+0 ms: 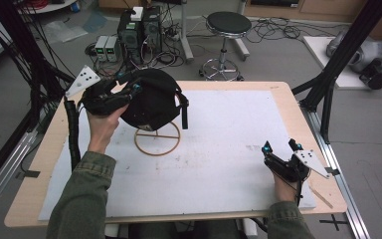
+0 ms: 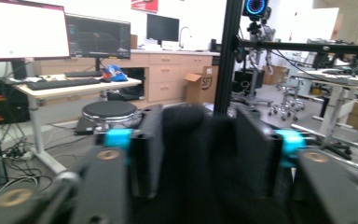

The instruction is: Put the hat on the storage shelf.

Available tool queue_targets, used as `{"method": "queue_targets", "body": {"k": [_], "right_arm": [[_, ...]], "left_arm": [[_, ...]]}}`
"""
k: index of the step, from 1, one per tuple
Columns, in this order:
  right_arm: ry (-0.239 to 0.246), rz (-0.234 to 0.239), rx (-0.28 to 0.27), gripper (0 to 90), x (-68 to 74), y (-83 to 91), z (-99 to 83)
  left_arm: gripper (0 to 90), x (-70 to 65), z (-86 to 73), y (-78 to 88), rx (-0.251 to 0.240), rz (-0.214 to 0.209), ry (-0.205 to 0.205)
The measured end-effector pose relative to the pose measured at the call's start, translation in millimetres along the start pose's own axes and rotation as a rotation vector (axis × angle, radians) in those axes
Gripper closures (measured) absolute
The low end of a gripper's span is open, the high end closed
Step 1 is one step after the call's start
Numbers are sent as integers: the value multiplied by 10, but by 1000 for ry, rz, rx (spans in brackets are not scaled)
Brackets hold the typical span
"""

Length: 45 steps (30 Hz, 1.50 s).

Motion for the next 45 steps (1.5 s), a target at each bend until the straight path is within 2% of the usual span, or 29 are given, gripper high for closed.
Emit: {"method": "queue_targets", "body": {"k": [5,12,17,19,26,28,32,39,45], "right_arm": [[-2,0,1,97,1,2,2],[0,-2,-5,97,-3,4,10],[-3,0,-6,97,-6,12,15],[-11,-1,-1,97,-6,12,12],[-24,0,8,97,-1,11,8],[-8,2,5,97,-4,3,8],[-11,3,8,97,11,3,7],[-3,2,7,97,12,4,5],[-6,2,10,97,21,0,0]], "left_arm": [[326,-6,42,35,-23,18,-18],[266,20,32,99,-24,56,-27],[259,53,48,196,-22,81,-29],[255,69,40,256,-13,104,-40],[247,104,-10,448,-29,171,-41],[241,118,-26,504,-30,189,-46],[230,153,-66,615,-34,224,-50],[227,202,-208,818,-46,297,-68],[219,227,-360,937,-43,324,-60]]}}
Point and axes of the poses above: each handheld gripper's, and its own axes: y roughly backward along the jaws, z roughly out of its top, x roughly to its left, the point moved 7 cm from there along -y, roughly forward along the jaws, and after that the axes turned 7 degrees about -z, right-handed, at the moved point
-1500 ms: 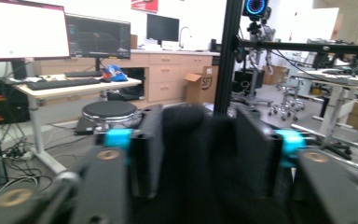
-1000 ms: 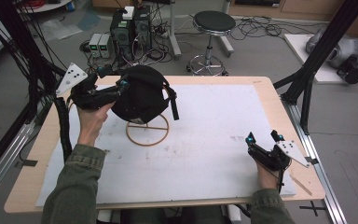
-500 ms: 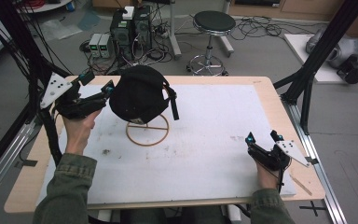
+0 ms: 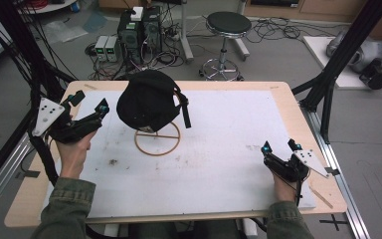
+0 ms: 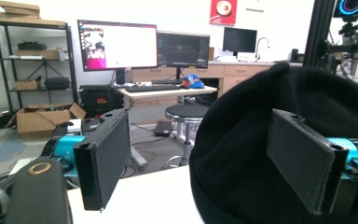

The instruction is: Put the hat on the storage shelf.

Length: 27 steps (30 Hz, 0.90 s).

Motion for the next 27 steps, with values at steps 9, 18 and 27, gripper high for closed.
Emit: {"method": "queue_targets", "body": {"k": [9,18,27], "right_arm": [[5,0,-1,97,8,12,1],[-8,-3,-1,97,-1,21,4],[-6,-6,0,97,-3,23,-3]], "left_arm": [[222,-37,-201,232,-17,37,-7],[224,34,-594,488,-21,144,-9],[229,10,-741,547,-9,144,-60]]}}
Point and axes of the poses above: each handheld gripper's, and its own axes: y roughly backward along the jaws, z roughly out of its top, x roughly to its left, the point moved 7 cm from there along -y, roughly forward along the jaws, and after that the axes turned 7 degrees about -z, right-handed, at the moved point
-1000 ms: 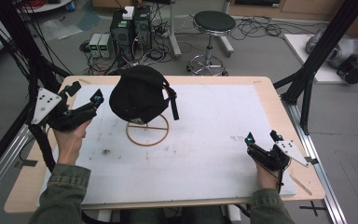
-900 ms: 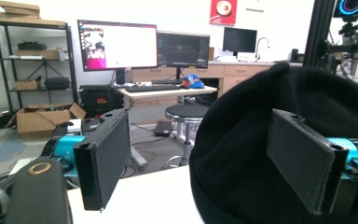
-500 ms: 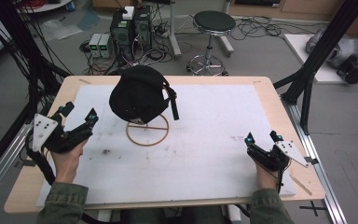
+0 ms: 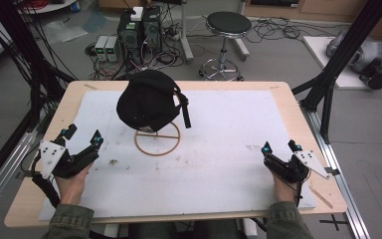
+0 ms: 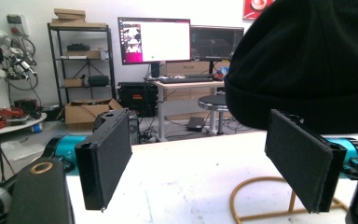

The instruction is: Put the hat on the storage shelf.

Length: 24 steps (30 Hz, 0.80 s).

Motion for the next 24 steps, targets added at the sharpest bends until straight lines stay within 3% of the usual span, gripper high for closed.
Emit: {"method": "queue_targets", "body": {"k": [7,19,24], "right_arm": [[1,-7,-1,96,-7,4,-4],[15,-19,-8,96,12,16,-20],[13,-17,-5,96,17,18,-26]], "left_arm": [[226,67,-205,92,40,16,36],[205,117,-360,184,61,47,26],[196,105,-386,189,73,39,18]]}}
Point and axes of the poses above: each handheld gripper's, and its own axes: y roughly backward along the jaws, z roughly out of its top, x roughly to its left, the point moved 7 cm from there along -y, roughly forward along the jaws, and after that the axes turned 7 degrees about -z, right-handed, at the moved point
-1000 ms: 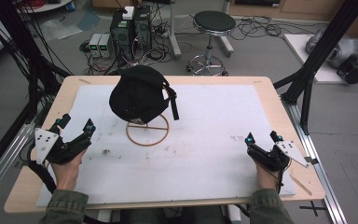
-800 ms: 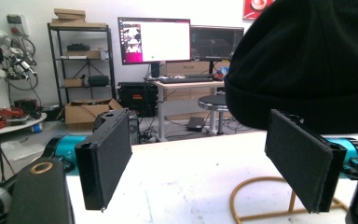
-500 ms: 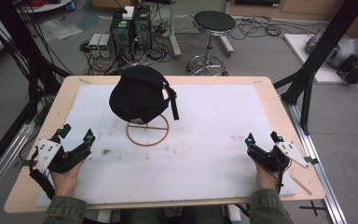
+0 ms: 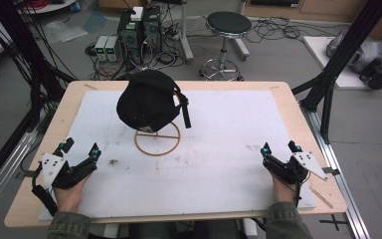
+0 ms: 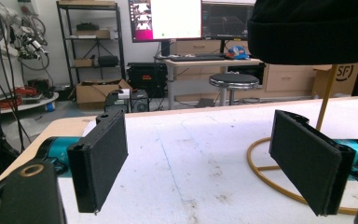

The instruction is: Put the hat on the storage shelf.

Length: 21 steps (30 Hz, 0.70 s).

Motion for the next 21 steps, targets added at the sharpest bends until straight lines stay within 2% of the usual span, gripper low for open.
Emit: {"method": "queue_targets", "body": {"k": [5,11,21], "right_arm": [[2,2,1,96,-7,-4,-4],[7,6,4,96,-10,-27,-13],[-2,11,7,97,-9,-28,-14]], "left_arm": [[196,13,4,21,-7,3,4],[201,46,-22,35,-5,9,32],[206,32,-25,38,-4,1,31]]}}
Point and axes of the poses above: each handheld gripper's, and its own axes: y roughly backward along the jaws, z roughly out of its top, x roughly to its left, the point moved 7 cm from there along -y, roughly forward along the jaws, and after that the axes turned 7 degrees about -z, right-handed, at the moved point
